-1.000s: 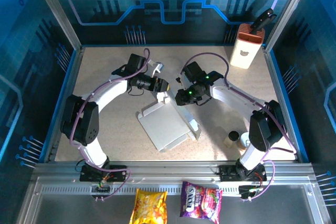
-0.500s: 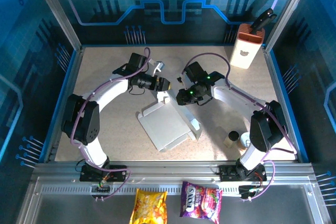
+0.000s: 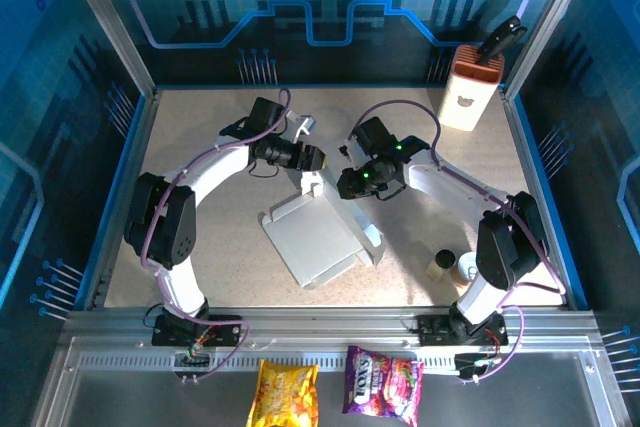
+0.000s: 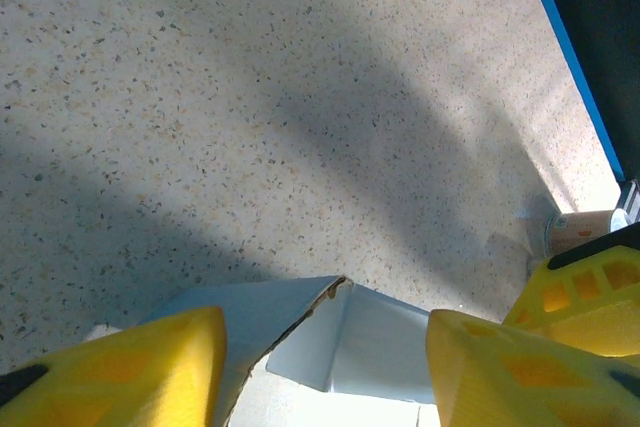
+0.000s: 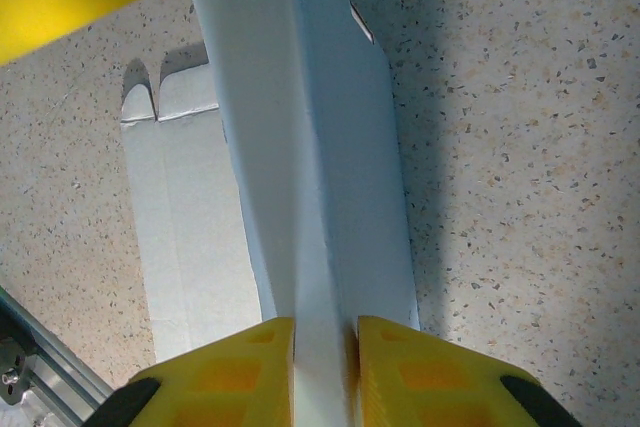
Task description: Fold the paper box
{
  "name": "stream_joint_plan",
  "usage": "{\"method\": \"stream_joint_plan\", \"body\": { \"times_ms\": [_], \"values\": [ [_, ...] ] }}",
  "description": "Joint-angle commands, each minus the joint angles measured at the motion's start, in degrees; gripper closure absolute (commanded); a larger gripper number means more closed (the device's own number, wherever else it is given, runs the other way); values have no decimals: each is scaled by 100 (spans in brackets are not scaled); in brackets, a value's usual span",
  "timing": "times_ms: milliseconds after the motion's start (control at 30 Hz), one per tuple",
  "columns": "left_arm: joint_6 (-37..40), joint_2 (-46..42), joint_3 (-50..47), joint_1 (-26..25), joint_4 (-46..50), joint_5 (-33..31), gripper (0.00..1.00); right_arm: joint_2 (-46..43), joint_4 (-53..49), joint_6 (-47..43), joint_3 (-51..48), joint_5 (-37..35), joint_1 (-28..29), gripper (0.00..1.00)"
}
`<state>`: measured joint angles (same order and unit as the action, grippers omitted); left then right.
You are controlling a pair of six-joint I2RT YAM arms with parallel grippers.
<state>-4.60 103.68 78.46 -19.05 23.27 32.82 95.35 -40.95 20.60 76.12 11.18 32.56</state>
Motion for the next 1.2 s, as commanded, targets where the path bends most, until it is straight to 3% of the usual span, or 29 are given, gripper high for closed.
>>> {"method": "stream_joint_plan", "body": {
  "times_ms": [0,667,867,1167],
  "values": [
    [5,39,140,-70,343,104,47,111,-187,22,-188,-205,-74,78],
    [-157,-265,-596,-178,128,77,60,101,-169,106,-187,-107,270,82],
    [-333,-396,-835,-171,-296,104,50,46,-170,163,-196,-81,330,82],
    [-944,-277,-876,-165,-1032,434,48,-18,-133,251,-201,-10,338,82]
  ]
}}
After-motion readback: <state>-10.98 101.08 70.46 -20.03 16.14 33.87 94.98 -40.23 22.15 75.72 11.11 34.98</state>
